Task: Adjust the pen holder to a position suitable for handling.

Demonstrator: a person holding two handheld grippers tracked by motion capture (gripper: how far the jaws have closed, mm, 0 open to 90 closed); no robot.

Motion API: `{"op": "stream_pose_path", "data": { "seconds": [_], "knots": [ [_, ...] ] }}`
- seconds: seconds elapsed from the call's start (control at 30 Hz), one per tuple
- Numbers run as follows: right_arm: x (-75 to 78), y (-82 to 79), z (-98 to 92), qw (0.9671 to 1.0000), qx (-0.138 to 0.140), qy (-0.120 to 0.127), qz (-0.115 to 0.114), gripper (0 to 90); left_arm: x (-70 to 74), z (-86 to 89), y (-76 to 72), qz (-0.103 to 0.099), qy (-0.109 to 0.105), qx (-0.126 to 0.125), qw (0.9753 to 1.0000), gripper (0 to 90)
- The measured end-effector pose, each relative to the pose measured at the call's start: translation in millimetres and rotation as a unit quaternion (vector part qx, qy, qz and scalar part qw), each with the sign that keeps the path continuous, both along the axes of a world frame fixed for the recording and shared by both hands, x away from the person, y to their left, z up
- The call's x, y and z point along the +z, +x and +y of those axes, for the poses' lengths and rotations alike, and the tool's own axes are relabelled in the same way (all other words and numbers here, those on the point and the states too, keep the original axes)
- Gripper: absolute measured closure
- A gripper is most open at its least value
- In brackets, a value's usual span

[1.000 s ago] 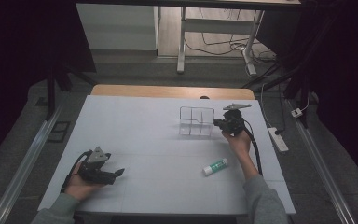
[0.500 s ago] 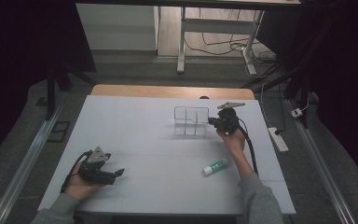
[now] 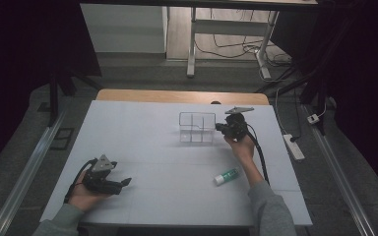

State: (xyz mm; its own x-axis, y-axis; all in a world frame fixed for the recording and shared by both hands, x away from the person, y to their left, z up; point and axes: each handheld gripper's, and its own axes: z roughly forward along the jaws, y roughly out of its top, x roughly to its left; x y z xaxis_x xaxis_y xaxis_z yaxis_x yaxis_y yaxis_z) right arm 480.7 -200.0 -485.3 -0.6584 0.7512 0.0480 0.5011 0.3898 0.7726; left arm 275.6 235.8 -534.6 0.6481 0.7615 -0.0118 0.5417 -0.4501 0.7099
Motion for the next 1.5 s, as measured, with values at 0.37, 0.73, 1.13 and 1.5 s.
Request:
{"op": "stream_pose_path", "data": {
  "seconds": [0.37,0.73,1.13,1.5],
  "knots": [
    [0.1,-3.8,13.9,0.9998,0.022,-0.003,0.002,89.5,-0.2,0.5,0.2,0.001,0.0,-0.001,1.0,16.3],
    [-0.1,-5.1,24.2,0.9995,0.031,-0.003,-0.001,89.3,0.0,0.7,-0.1,0.0,0.001,-0.001,1.0,16.3],
    [-1.7,-4.0,29.0,0.9993,0.036,0.003,0.002,89.3,0.0,0.5,-0.3,0.0,0.001,-0.002,1.0,16.3],
    [3.3,-5.8,23.2,0.9992,0.04,0.004,-0.003,89.5,0.4,1.3,-0.4,-0.001,0.0,-0.001,1.0,16.4]
  ]
}}
